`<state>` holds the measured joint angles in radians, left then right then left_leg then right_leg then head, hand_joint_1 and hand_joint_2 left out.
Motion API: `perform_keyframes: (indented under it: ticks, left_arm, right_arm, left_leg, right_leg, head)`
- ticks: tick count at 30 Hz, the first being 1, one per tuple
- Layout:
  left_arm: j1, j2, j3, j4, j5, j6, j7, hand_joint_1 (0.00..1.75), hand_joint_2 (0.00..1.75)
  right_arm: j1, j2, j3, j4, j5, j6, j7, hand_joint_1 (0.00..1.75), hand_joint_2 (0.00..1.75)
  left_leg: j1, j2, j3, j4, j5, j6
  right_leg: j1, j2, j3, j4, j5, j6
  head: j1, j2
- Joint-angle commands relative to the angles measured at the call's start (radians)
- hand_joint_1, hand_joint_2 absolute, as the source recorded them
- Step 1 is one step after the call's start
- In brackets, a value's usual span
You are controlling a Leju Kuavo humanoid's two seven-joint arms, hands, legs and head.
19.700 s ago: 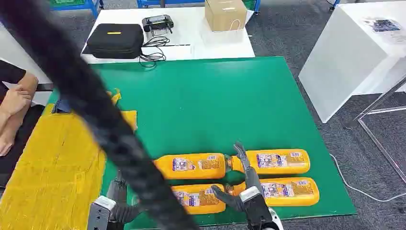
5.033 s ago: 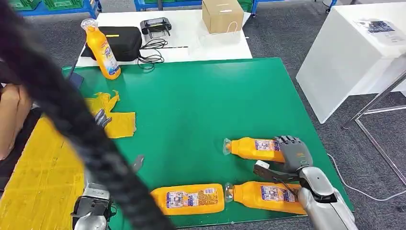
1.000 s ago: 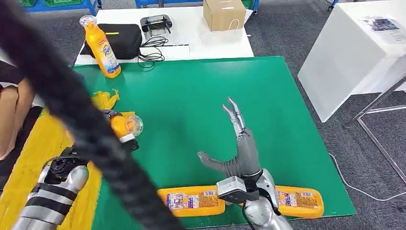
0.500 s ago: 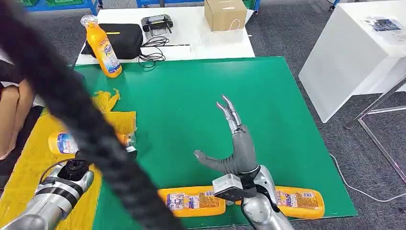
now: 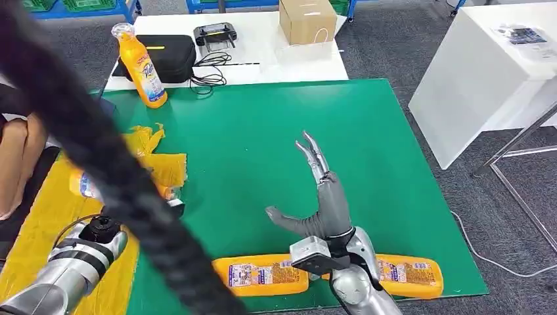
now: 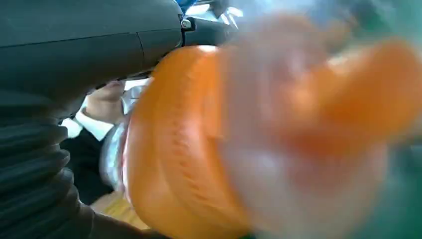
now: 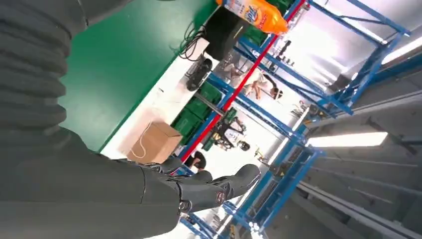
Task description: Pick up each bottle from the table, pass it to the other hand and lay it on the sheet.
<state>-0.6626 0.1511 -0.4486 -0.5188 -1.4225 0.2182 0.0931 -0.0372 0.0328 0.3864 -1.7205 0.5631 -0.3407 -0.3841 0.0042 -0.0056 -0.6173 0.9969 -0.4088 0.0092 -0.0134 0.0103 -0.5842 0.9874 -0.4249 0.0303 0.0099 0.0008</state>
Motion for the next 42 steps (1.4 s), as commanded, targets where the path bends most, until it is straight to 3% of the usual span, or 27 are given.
perform_keyframes:
  ticks: [1, 2, 6, 11, 13, 15, 18, 21, 23, 26, 28, 35, 42]
  left_arm:
    - [0.060, -0.027, 0.101, -0.006, 0.065, 0.059, -0.095, 0.00, 1.75]
    - [0.083, -0.029, 0.140, -0.042, 0.127, 0.081, -0.153, 0.00, 1.75]
    - [0.110, -0.025, 0.161, -0.088, 0.164, 0.111, -0.190, 0.00, 1.75]
    - [0.290, -0.028, 0.276, -0.437, 0.367, 0.137, -0.309, 0.00, 1.75]
    - [0.384, -0.058, 0.325, -0.626, 0.479, 0.162, -0.383, 0.00, 1.75]
    - [0.435, -0.069, 0.340, -0.722, 0.510, 0.154, -0.394, 0.00, 1.75]
    - [0.502, -0.112, 0.385, -0.851, 0.685, 0.132, -0.508, 0.00, 1.75]
    - [0.513, -0.115, 0.384, -0.872, 0.685, 0.127, -0.506, 0.00, 1.75]
    - [0.528, -0.138, 0.405, -0.886, 0.835, -0.005, -0.524, 0.00, 1.75]
    - [0.555, -0.171, 0.409, -0.889, 0.869, -0.020, -0.548, 0.00, 1.75]
    - [0.581, -0.182, 0.408, -0.894, 0.876, -0.022, -0.554, 0.00, 1.75]
    - [0.587, -0.190, 0.423, -0.877, 0.891, -0.026, -0.547, 0.00, 1.75]
    - [0.583, -0.204, 0.429, -0.851, 0.935, -0.058, -0.564, 0.00, 1.75]
  right_arm:
    - [-0.014, -0.028, 0.010, 0.059, 0.023, 0.005, 0.018, 0.00, 1.75]
    - [-0.010, -0.036, 0.011, 0.060, 0.045, -0.002, 0.024, 0.00, 1.75]
    - [-0.005, -0.044, 0.013, 0.060, 0.070, -0.009, 0.031, 0.00, 1.75]
    - [0.036, -0.091, 0.037, 0.030, 0.146, 0.010, 0.041, 0.00, 1.75]
    - [0.062, -0.148, 0.066, 0.009, 0.147, 0.090, 0.014, 0.00, 1.75]
    - [0.088, -0.167, 0.062, -0.002, 0.159, 0.097, -0.003, 0.00, 1.75]
    - [0.118, -0.221, 0.071, -0.014, 0.205, 0.118, -0.025, 0.00, 1.75]
    - [0.127, -0.226, 0.063, -0.017, 0.208, 0.113, -0.028, 0.00, 1.75]
    - [0.138, -0.271, 0.065, -0.016, 0.290, 0.121, -0.005, 0.00, 1.75]
    - [0.170, -0.312, 0.030, -0.019, 0.298, 0.110, -0.019, 0.00, 1.75]
    - [0.189, -0.316, 0.002, -0.018, 0.399, 0.066, 0.021, 0.00, 1.75]
    - [0.208, -0.333, -0.014, -0.039, 0.407, 0.052, 0.036, 0.00, 1.75]
    - [0.258, -0.439, -0.066, -0.038, 0.322, 0.127, 0.020, 0.00, 1.75]
  left_leg:
    - [0.001, 0.002, 0.004, -0.001, -0.001, 0.000]
    - [0.001, 0.002, 0.004, -0.001, -0.001, 0.000]
    - [0.001, 0.001, 0.004, -0.001, -0.001, 0.000]
    - [0.002, 0.003, 0.007, -0.001, -0.004, 0.000]
    - [0.000, 0.001, 0.001, 0.000, -0.002, 0.000]
    - [0.001, 0.001, 0.001, 0.000, -0.003, 0.001]
    - [0.000, 0.000, -0.001, 0.001, -0.003, 0.001]
    - [0.000, 0.001, -0.003, 0.001, -0.003, 0.000]
    - [0.001, 0.000, -0.002, 0.002, -0.005, 0.000]
    - [0.001, 0.000, 0.000, 0.002, -0.006, 0.000]
    - [0.000, -0.002, -0.001, 0.001, -0.005, 0.000]
    - [0.000, 0.000, -0.003, 0.001, -0.005, 0.000]
    - [0.000, -0.002, -0.003, 0.001, -0.004, 0.000]
  right_leg:
    - [0.001, 0.001, 0.004, -0.002, 0.000, -0.001]
    - [0.002, 0.000, 0.005, -0.003, 0.000, -0.001]
    - [0.001, 0.000, 0.004, -0.003, -0.001, -0.001]
    - [0.002, 0.001, 0.008, -0.004, -0.001, -0.001]
    - [0.001, 0.000, 0.002, -0.002, -0.001, 0.000]
    - [0.001, -0.001, 0.002, -0.003, -0.002, 0.000]
    - [0.000, -0.002, -0.001, -0.002, -0.002, 0.000]
    - [0.000, -0.001, -0.003, -0.001, -0.002, 0.000]
    - [0.001, -0.001, -0.002, -0.002, -0.003, -0.001]
    - [0.002, -0.002, 0.002, -0.002, -0.004, -0.001]
    - [0.001, -0.004, 0.000, -0.003, -0.003, 0.000]
    - [0.001, -0.002, -0.002, -0.002, -0.003, -0.001]
    - [0.000, -0.003, -0.002, -0.002, -0.003, 0.000]
  head:
    - [0.000, 0.000]
    - [0.000, 0.000]
    - [0.000, 0.000]
    - [0.000, 0.000]
    - [0.000, 0.000]
    - [0.000, 0.000]
    - [0.000, 0.000]
    - [0.000, 0.000]
    - [0.000, 0.000]
    - [0.000, 0.000]
    - [0.000, 0.000]
    - [0.000, 0.000]
    - [0.000, 0.000]
